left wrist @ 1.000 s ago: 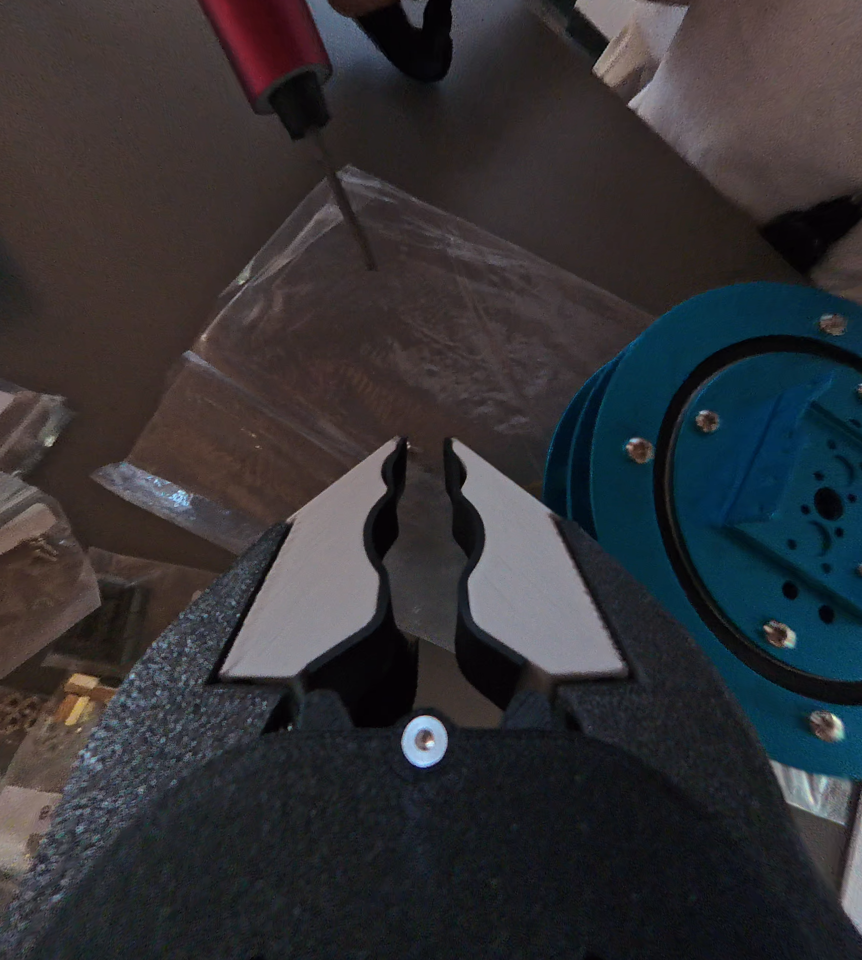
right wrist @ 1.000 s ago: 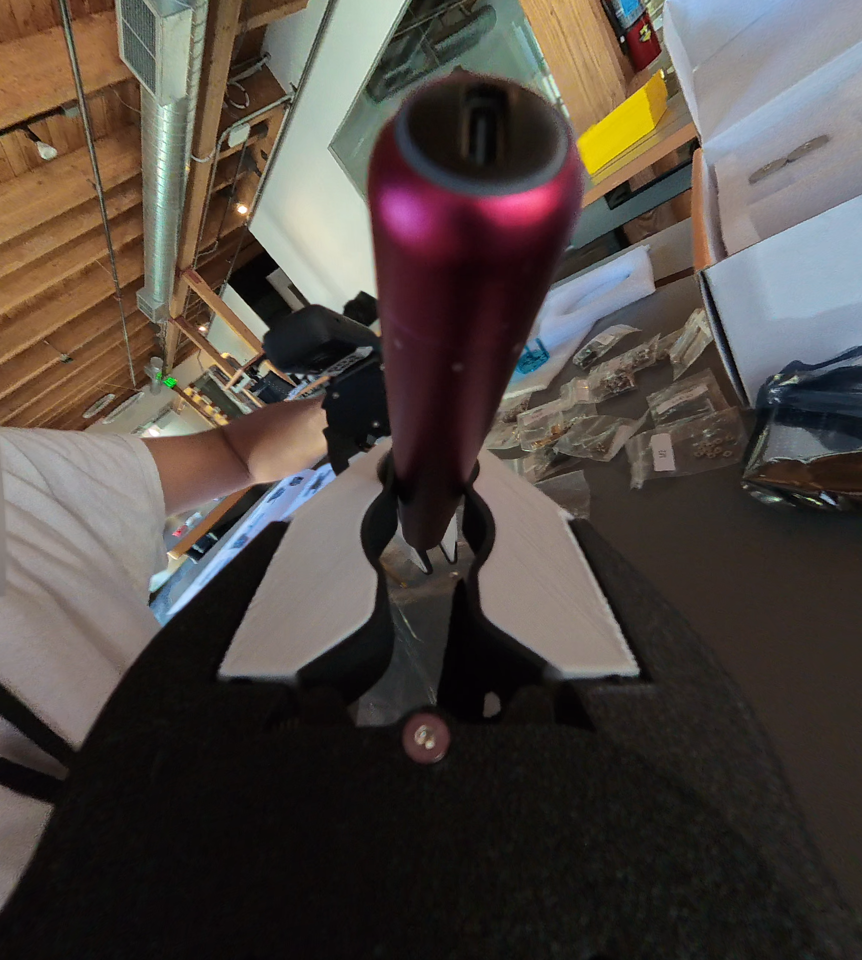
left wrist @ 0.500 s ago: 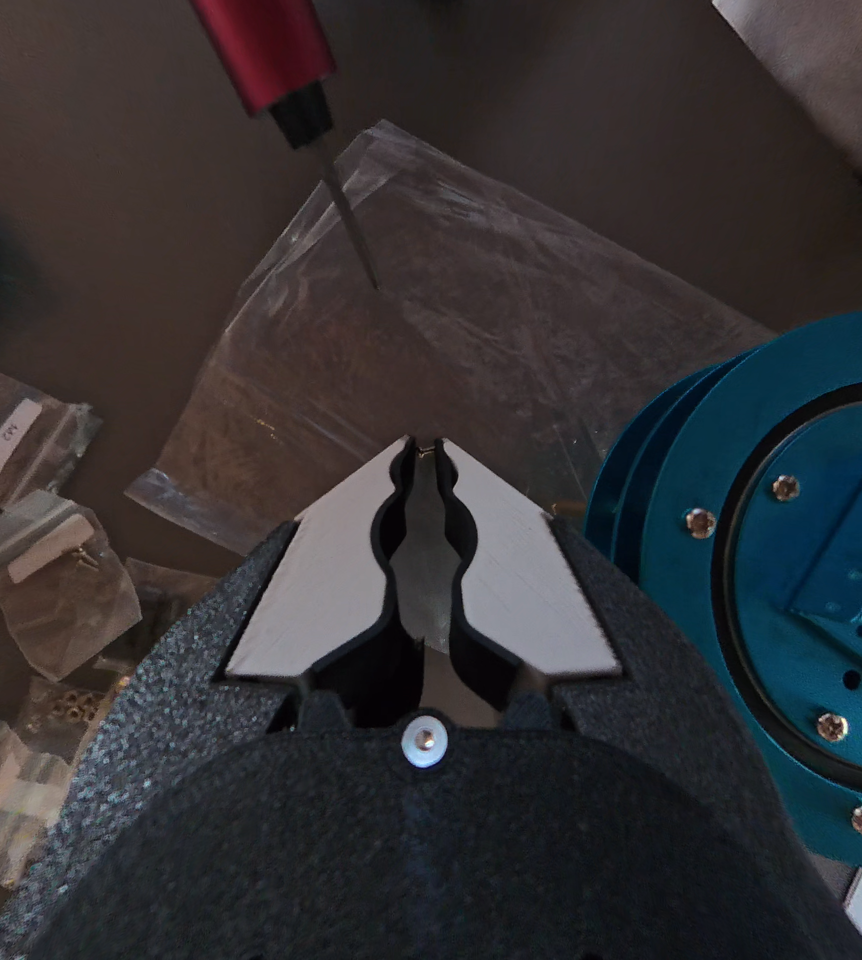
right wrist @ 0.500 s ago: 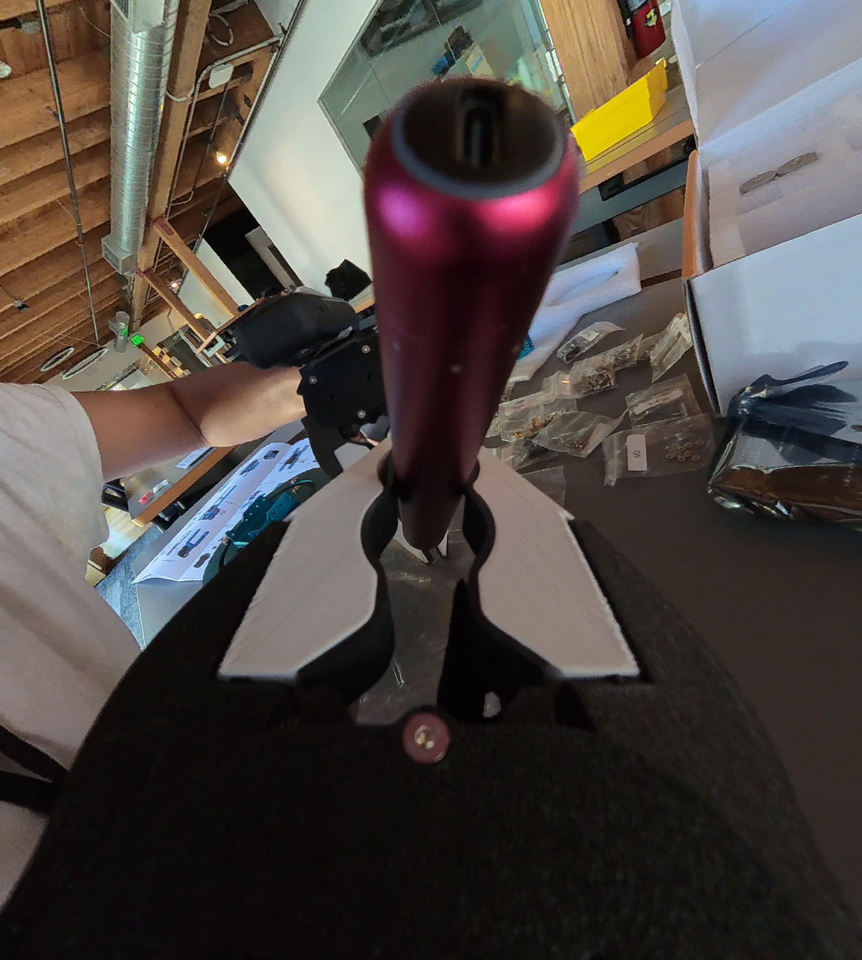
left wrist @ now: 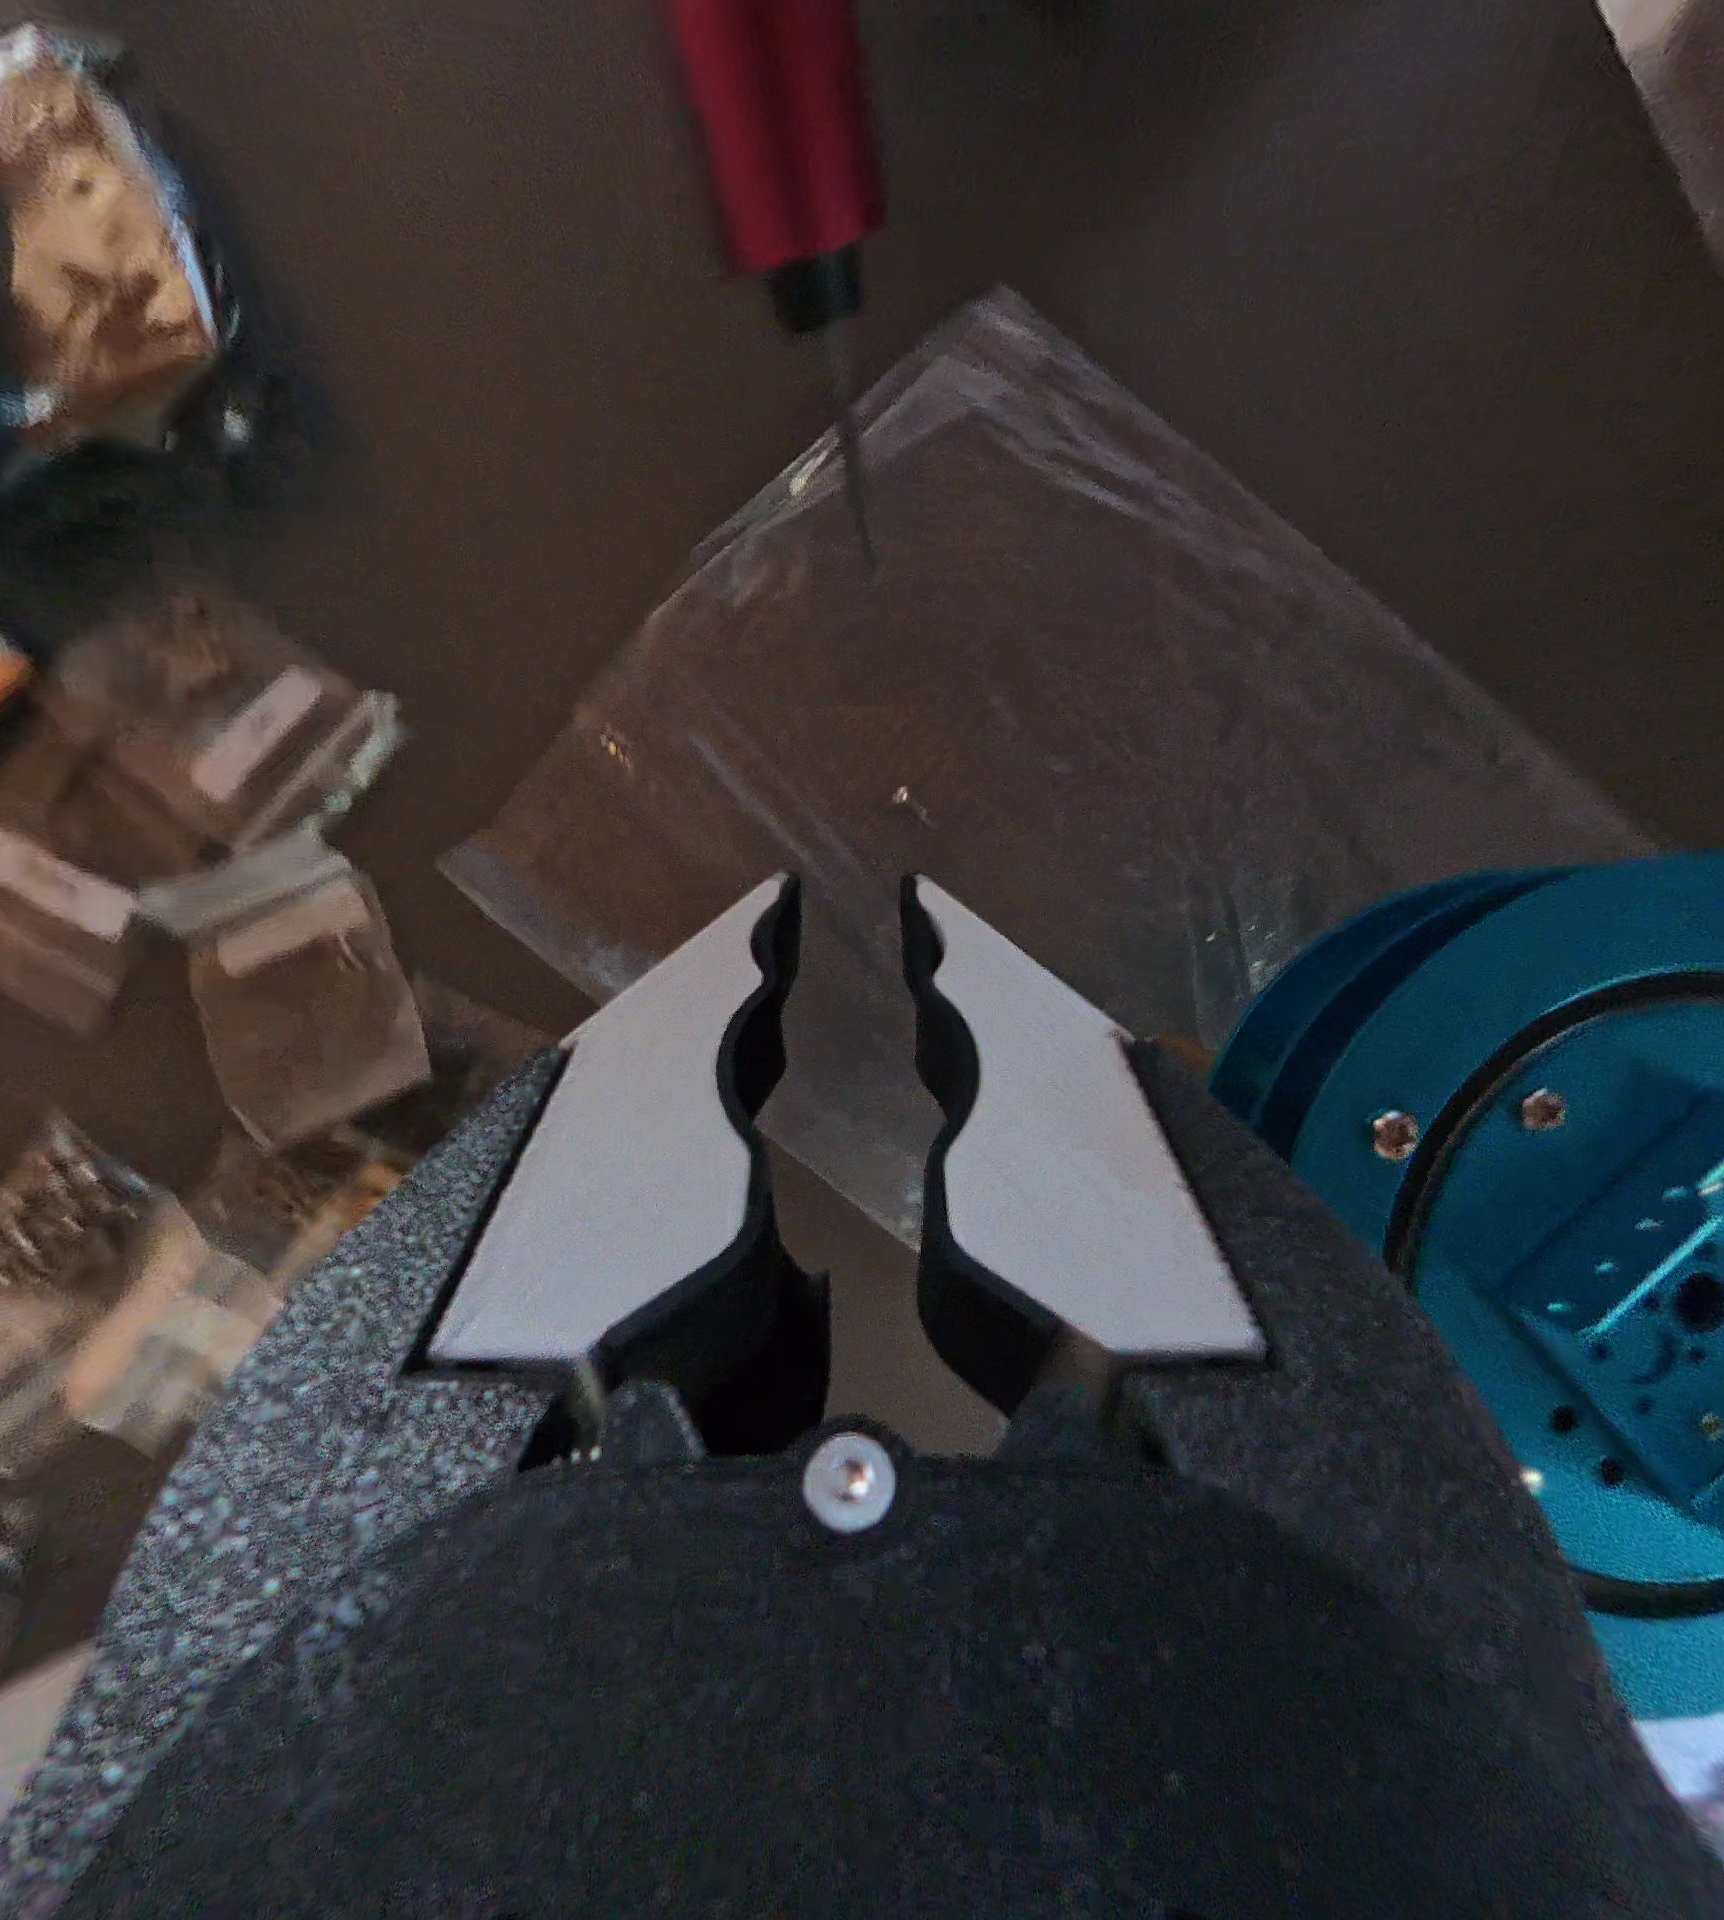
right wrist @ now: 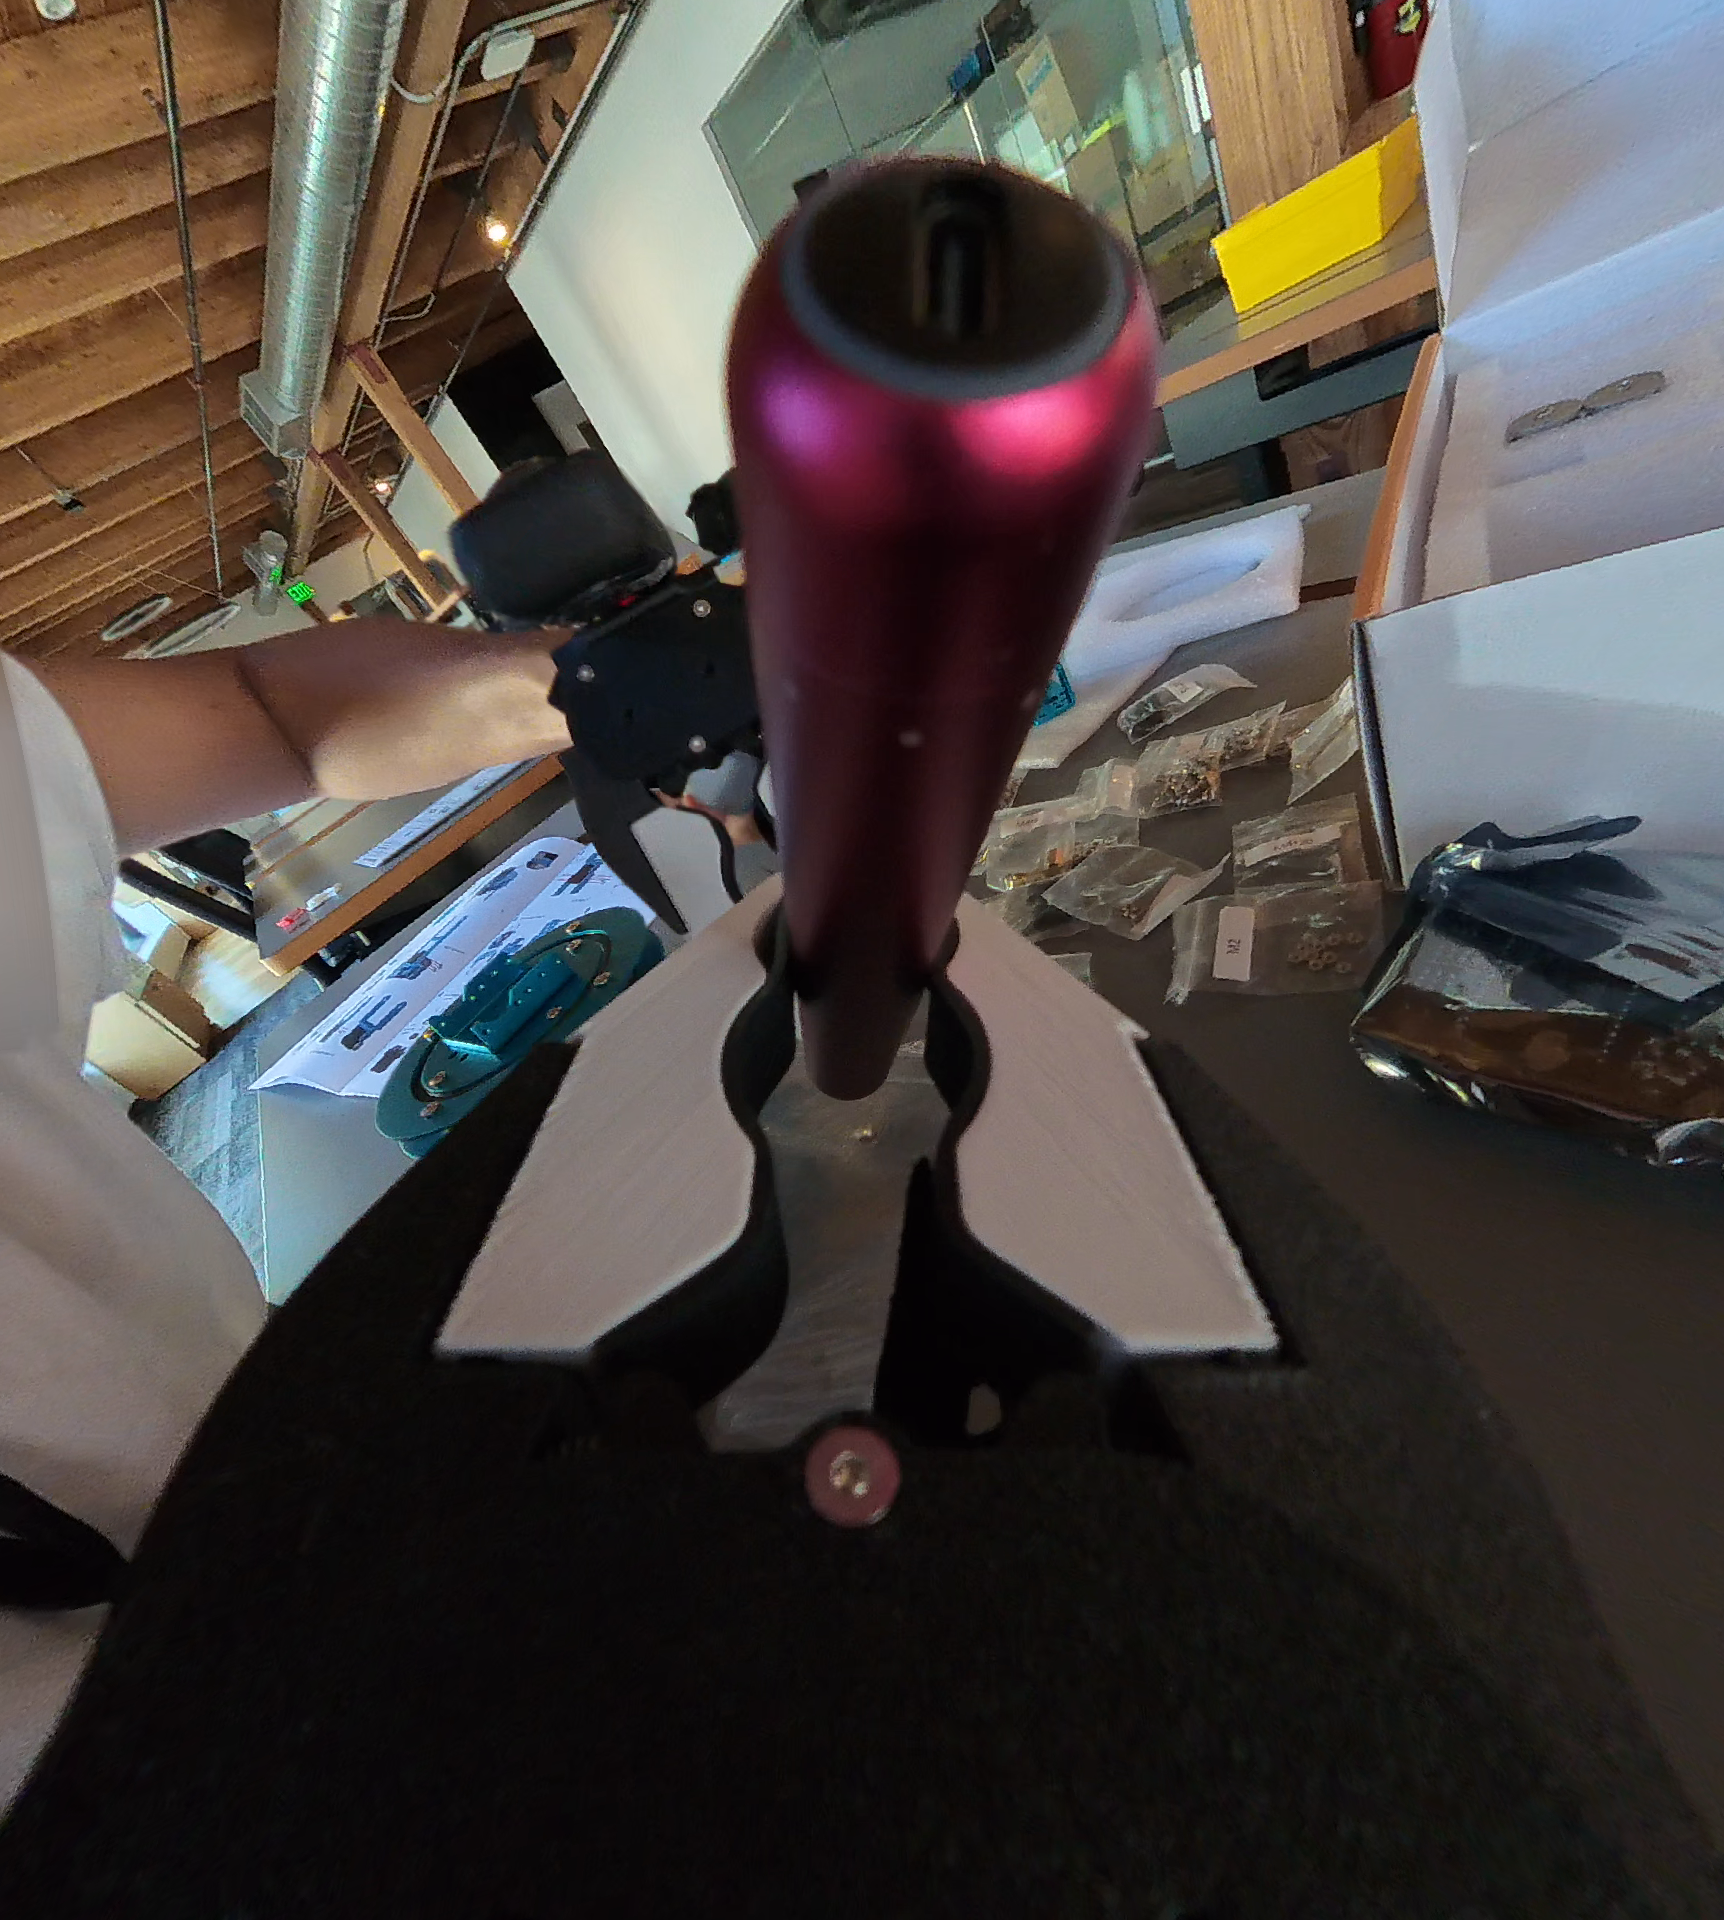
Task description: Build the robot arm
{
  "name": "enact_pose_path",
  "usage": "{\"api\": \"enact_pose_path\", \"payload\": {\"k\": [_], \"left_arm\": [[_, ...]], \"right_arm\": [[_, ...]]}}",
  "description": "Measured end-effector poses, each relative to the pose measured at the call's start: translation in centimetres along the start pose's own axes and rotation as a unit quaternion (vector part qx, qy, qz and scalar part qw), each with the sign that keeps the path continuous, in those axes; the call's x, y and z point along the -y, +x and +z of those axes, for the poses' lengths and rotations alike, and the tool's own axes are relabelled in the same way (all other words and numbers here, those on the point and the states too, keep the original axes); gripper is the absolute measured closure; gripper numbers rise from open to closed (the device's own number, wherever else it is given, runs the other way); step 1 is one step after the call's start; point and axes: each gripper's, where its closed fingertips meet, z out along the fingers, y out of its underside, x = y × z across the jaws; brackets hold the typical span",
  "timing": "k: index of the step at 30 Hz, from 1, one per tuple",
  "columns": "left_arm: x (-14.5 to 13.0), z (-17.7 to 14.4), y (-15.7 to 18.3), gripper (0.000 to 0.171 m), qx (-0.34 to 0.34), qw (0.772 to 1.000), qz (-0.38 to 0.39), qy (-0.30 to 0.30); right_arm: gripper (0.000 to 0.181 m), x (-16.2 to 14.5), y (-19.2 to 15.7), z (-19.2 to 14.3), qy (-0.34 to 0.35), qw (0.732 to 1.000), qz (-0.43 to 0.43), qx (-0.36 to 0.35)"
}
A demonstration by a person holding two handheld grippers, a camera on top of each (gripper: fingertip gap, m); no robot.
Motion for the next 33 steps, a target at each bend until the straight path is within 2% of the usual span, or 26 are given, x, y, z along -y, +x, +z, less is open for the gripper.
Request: {"api": "enact_pose_path", "payload": {"k": [3,6,12,21,24,26,33], "left_arm": [[0.3,-0.2,0.6,0.160,-0.012,0.996,-0.090,0.011],[1.4,0.2,1.0,0.163,-0.031,0.991,-0.132,0.004],[0.3,2.5,1.2,0.162,-0.014,0.992,-0.093,-0.079],[0.5,2.6,1.0,0.164,0.003,0.989,-0.124,-0.079],[-0.1,2.2,0.3,0.164,0.037,0.984,-0.141,-0.107],[-0.5,1.5,-0.1,0.164,0.058,0.982,-0.136,-0.115],[-0.4,1.7,0.4,0.164,0.059,0.984,-0.117,-0.124]], "right_arm": [[0.163,0.2,0.4,0.0,0.008,1.000,0.003,0.006],[0.163,0.5,0.6,-0.2,0.012,1.000,0.001,0.002],[0.163,0.3,0.0,-0.7,0.013,1.000,-0.012,0.005],[0.163,0.6,-0.6,-1.2,0.026,0.999,-0.011,0.017],[0.163,0.6,-0.7,-1.3,0.026,0.999,-0.012,0.020],[0.163,0.7,-0.8,-1.5,0.030,0.999,-0.011,0.023],[0.163,0.8,-1.2,-1.7,0.034,0.999,-0.011,0.032]]}}
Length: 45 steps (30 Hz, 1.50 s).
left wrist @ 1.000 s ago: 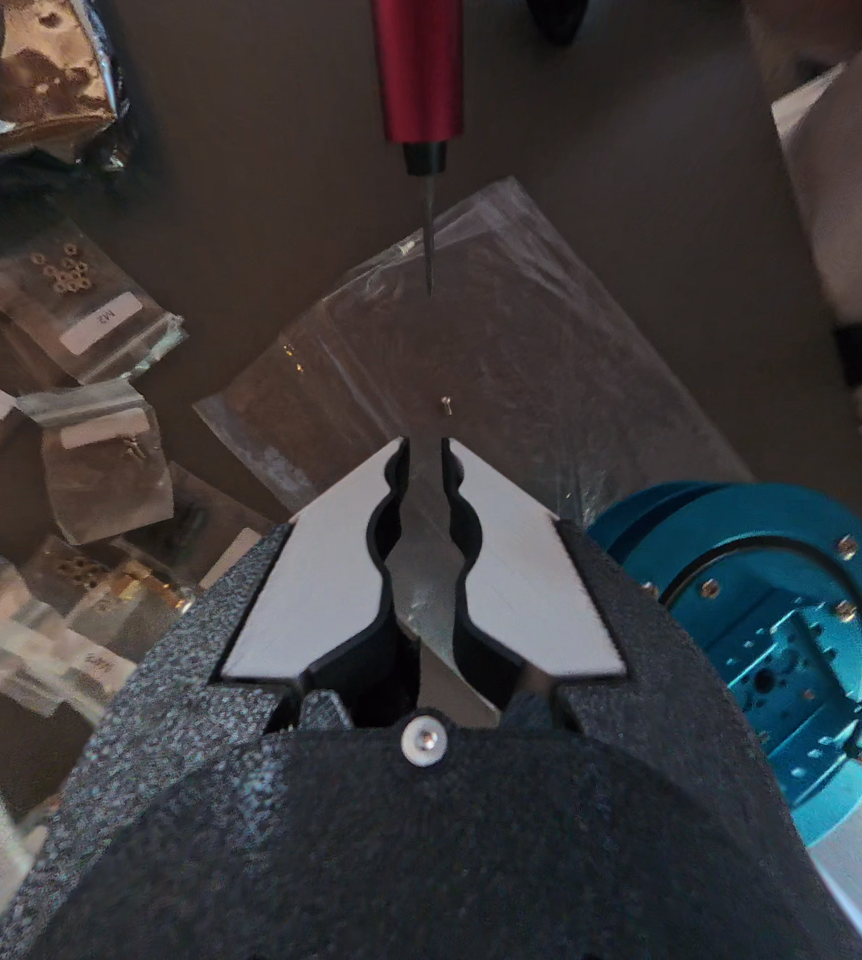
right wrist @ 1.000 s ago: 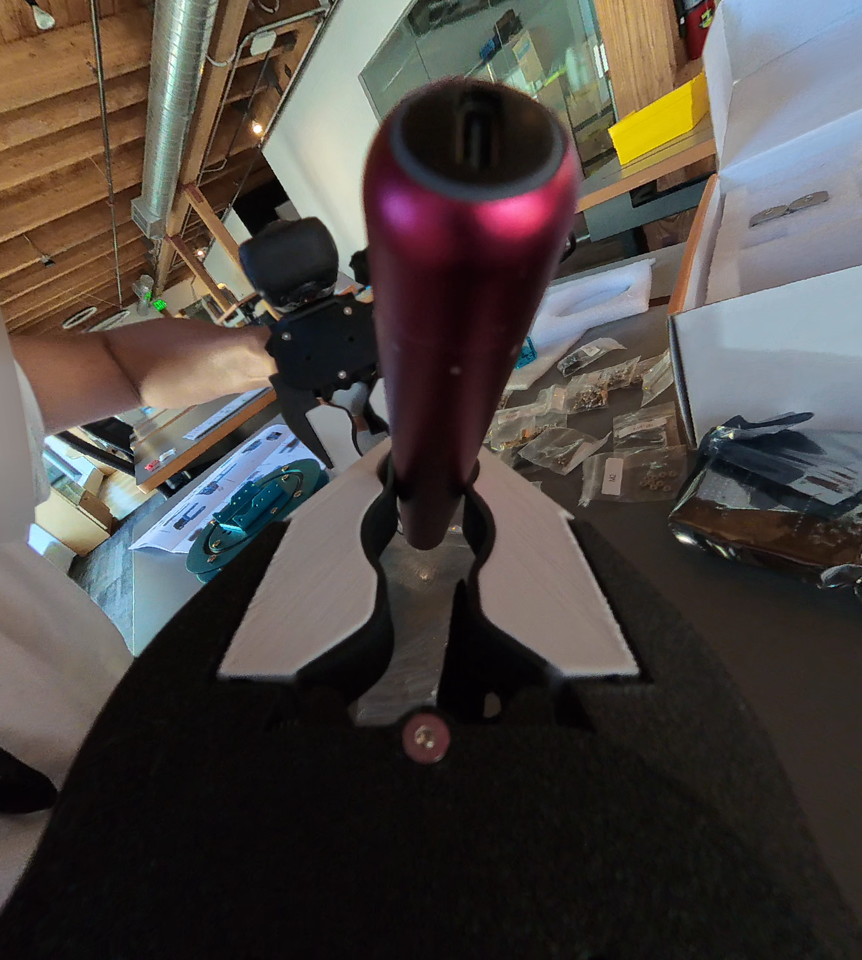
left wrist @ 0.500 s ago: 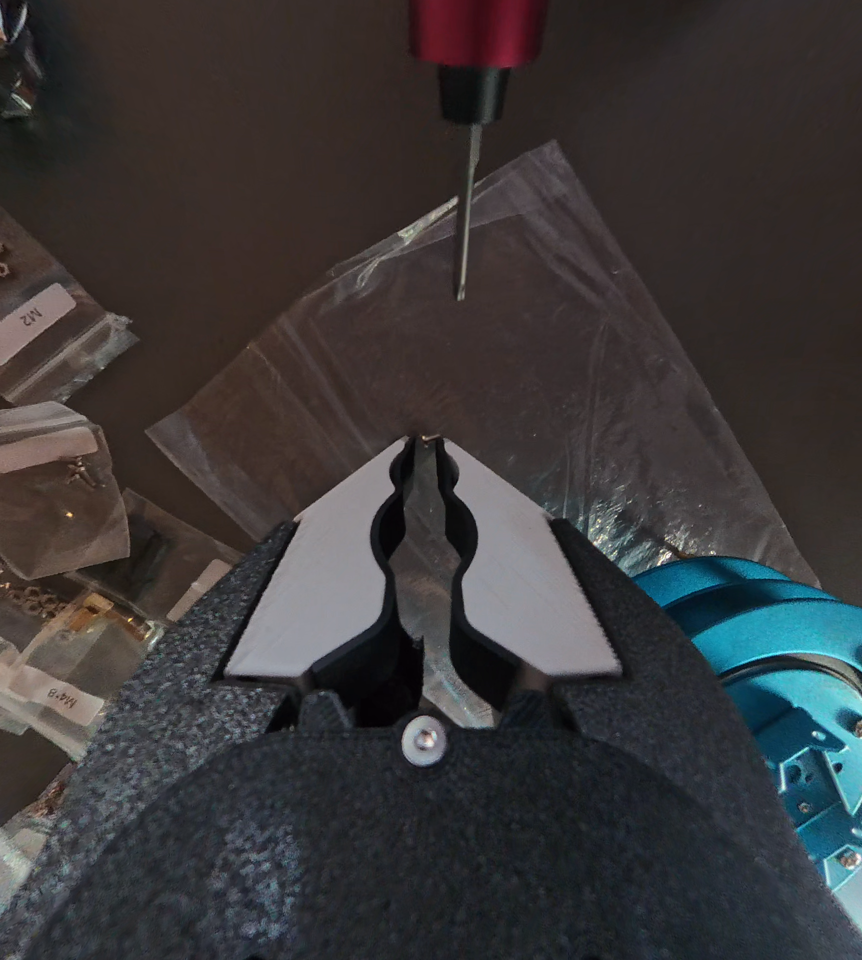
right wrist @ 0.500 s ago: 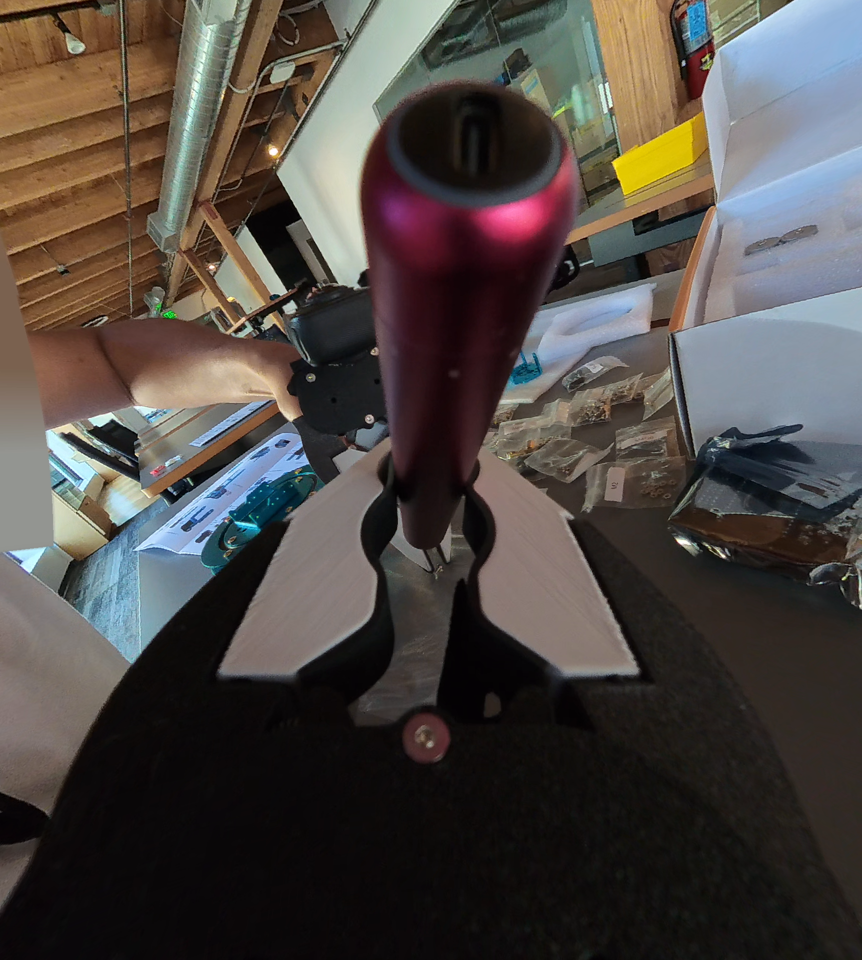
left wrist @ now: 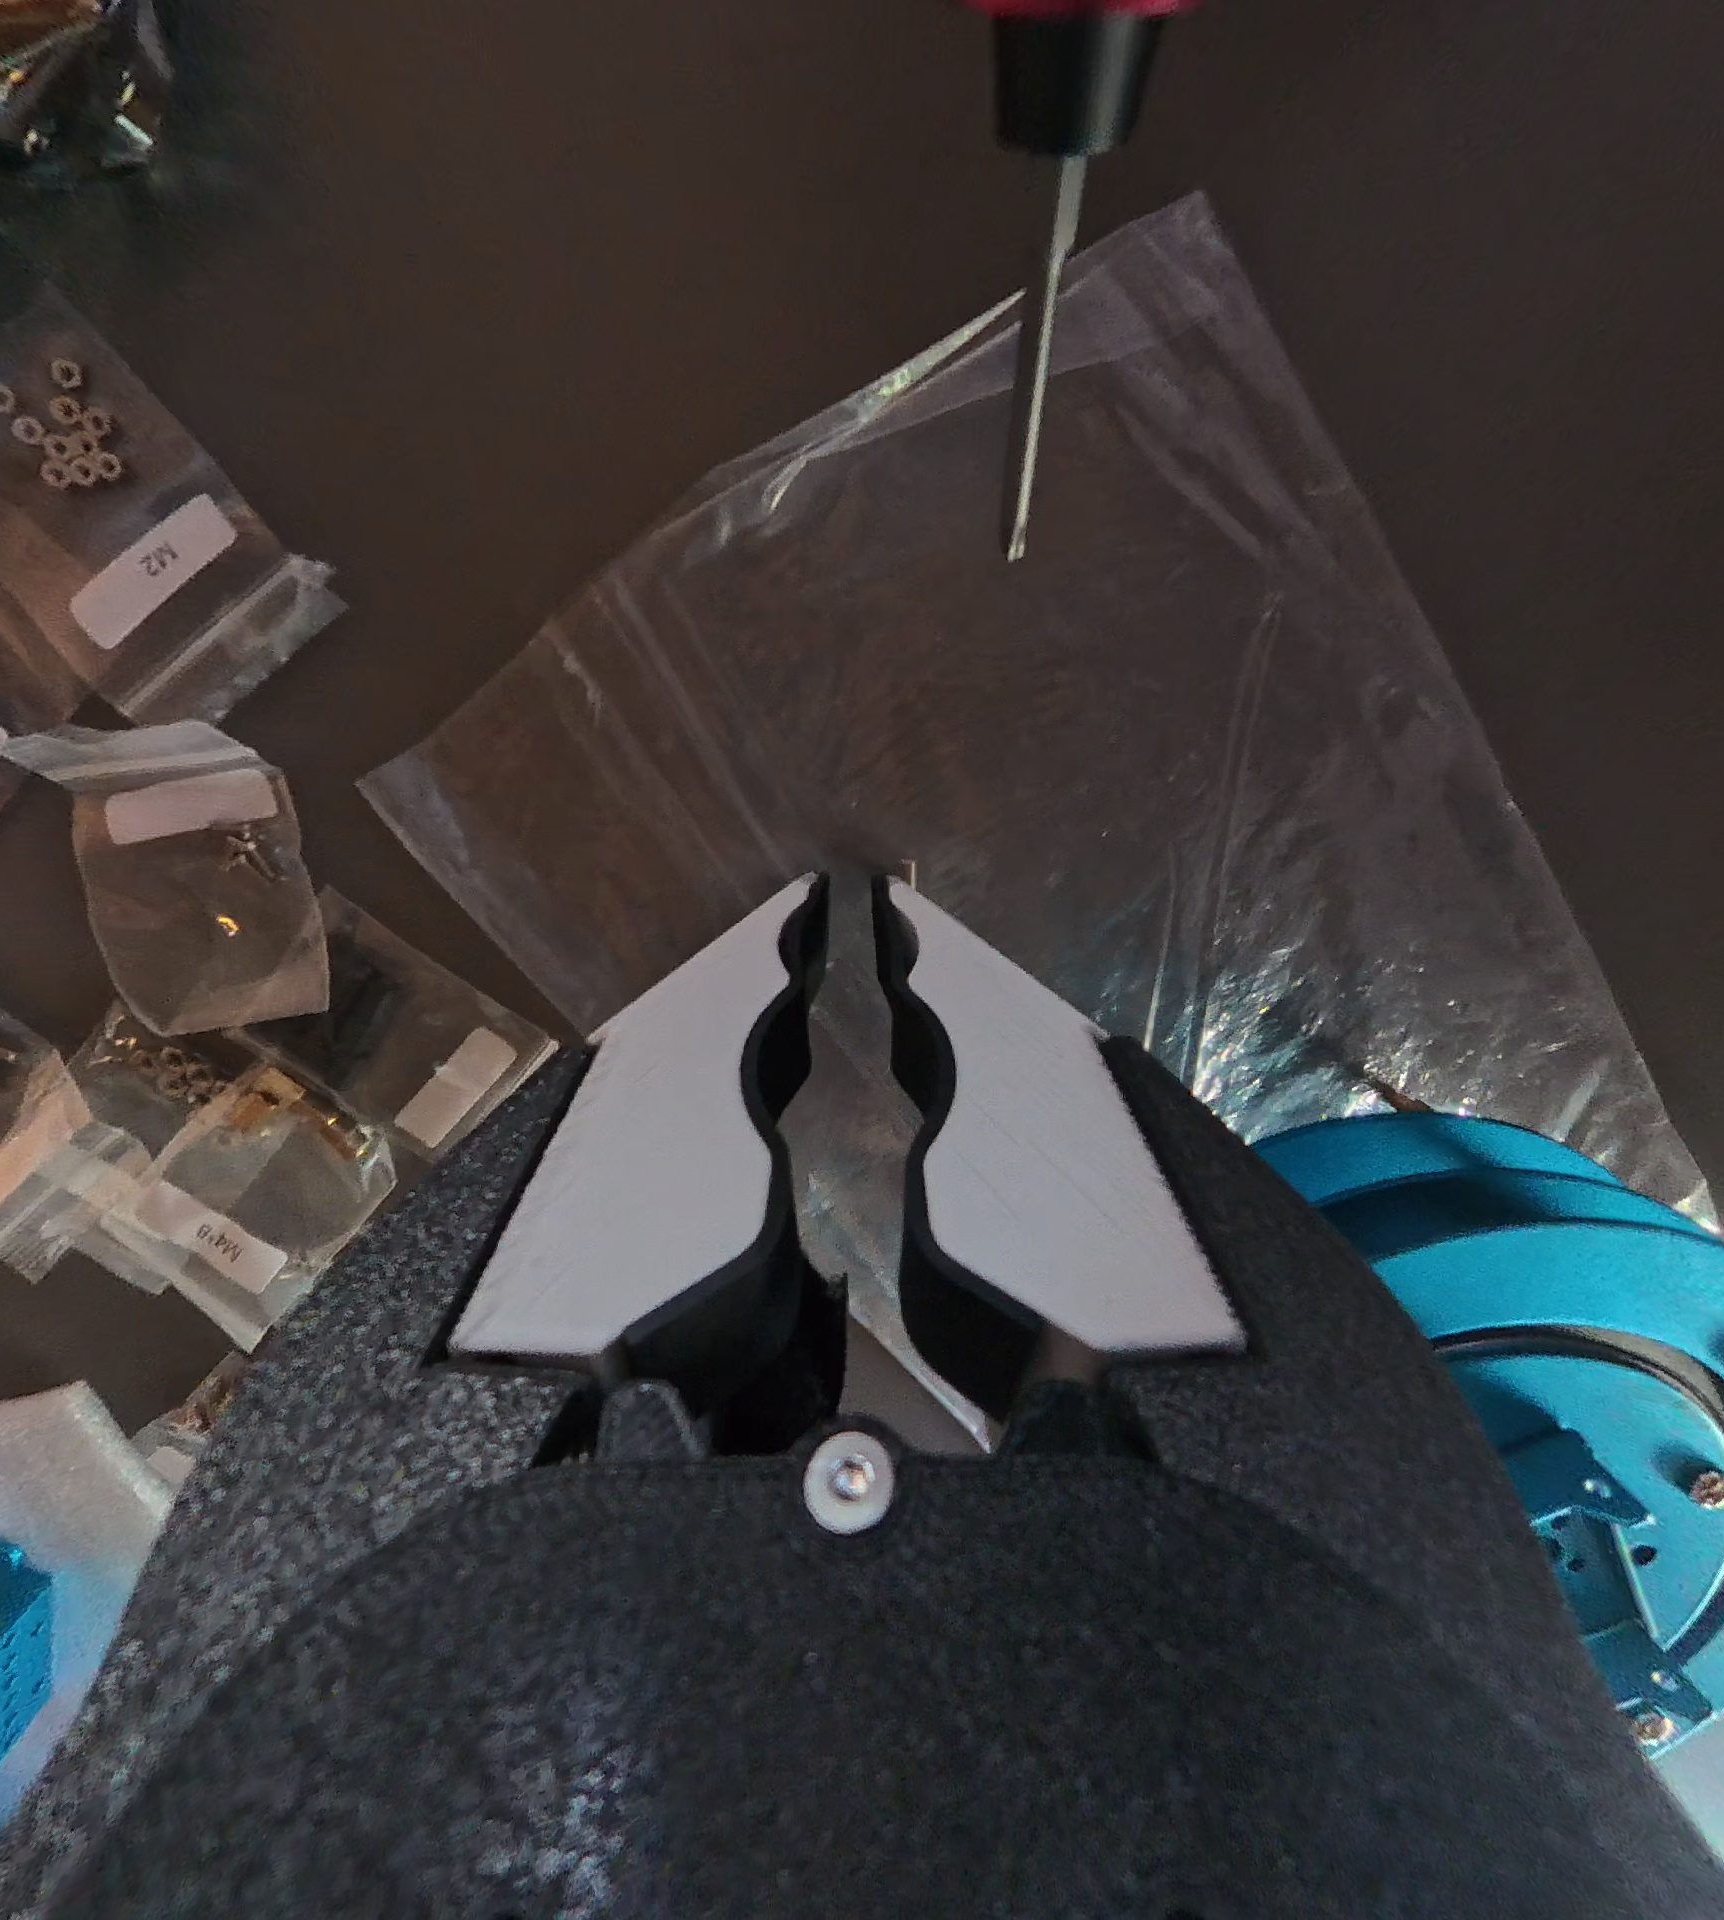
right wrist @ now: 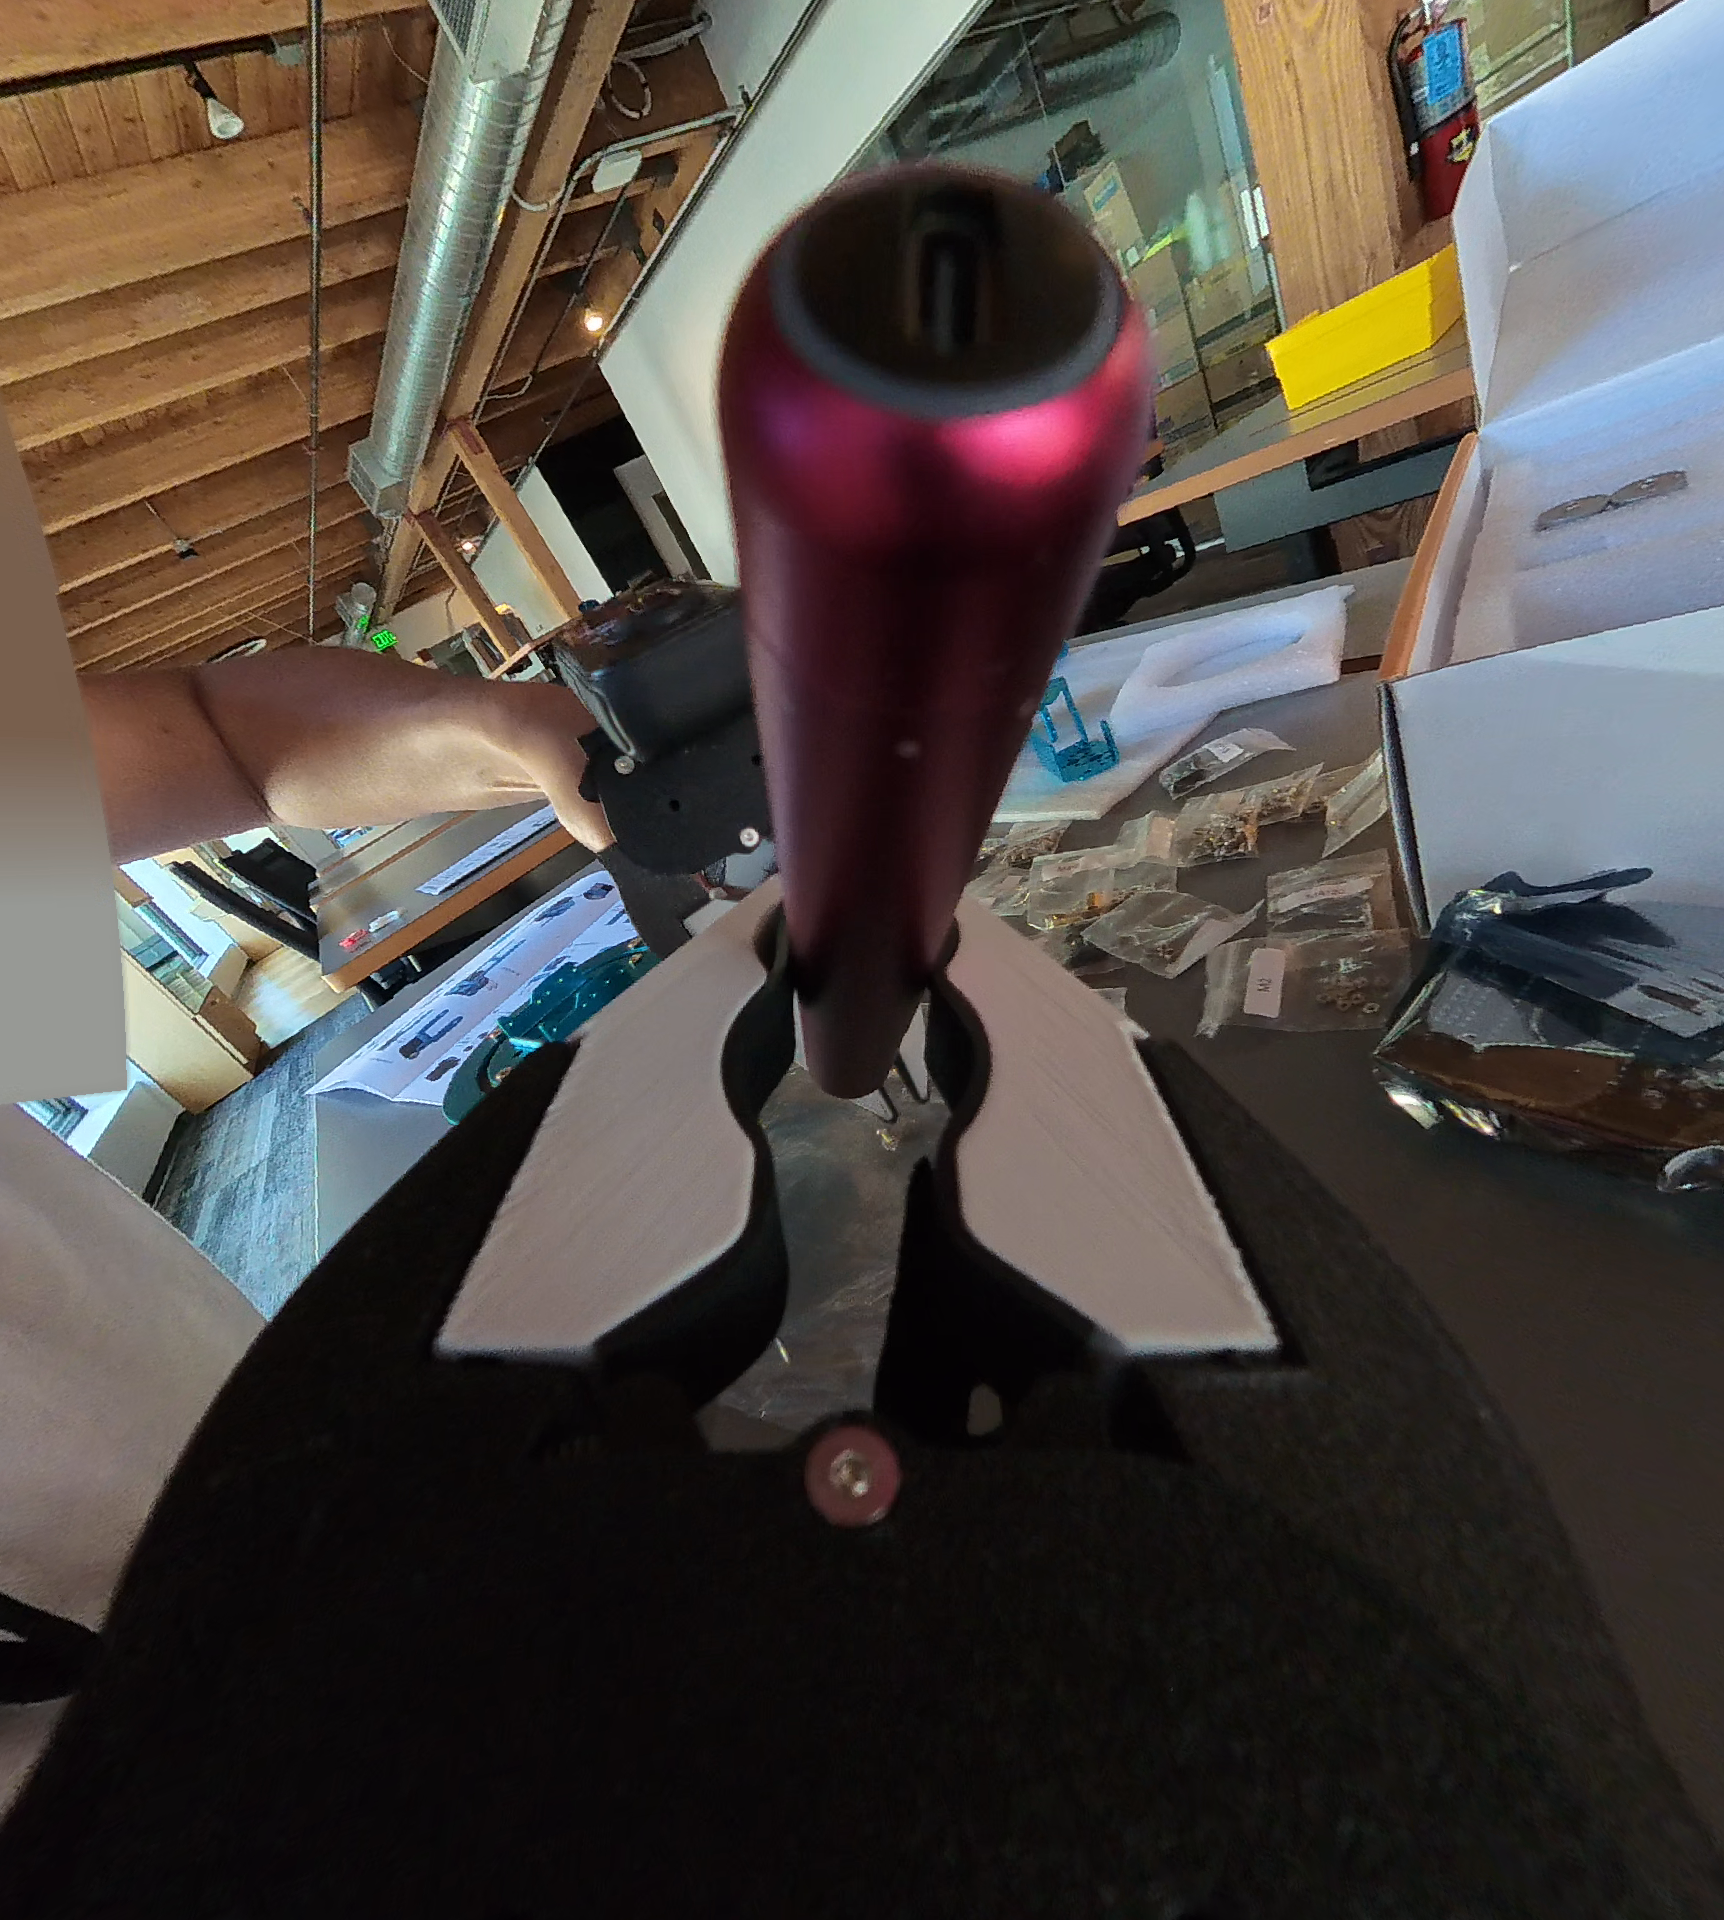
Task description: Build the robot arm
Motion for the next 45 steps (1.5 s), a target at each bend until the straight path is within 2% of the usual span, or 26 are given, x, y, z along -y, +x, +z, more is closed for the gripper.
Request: {"api": "enact_pose_path", "payload": {"k": [10,19,23,33,36,39,45], "left_arm": [[-0.4,0.4,1.2,0.164,-0.023,0.998,0.051,-0.009],[0.4,0.5,1.8,0.164,-0.039,0.997,0.072,0.003],[0.5,0.6,2.2,0.165,-0.055,0.996,0.065,0.005],[0.0,0.6,1.6,0.167,-0.027,0.999,0.035,-0.007],[-0.1,0.3,1.2,0.167,-0.012,0.999,0.046,-0.010],[0.3,-0.3,1.4,0.167,-0.024,0.999,0.044,0.004],[-0.6,0.0,1.3,0.166,-0.034,0.999,0.038,-0.012]], "right_arm": [[0.163,0.3,-0.1,-0.4,0.011,1.000,0.002,0.002],[0.163,0.3,0.0,-0.6,0.011,1.000,0.000,-0.002],[0.163,0.3,0.0,-0.6,0.011,1.000,0.001,-0.002],[0.163,0.2,-0.2,-0.5,0.009,1.000,0.003,0.005],[0.163,0.2,-0.2,-0.5,0.009,1.000,0.004,0.006],[0.163,0.2,-0.2,-0.5,0.009,1.000,0.005,0.007],[0.163,0.2,-0.3,-0.6,0.010,1.000,0.006,0.008]]}}
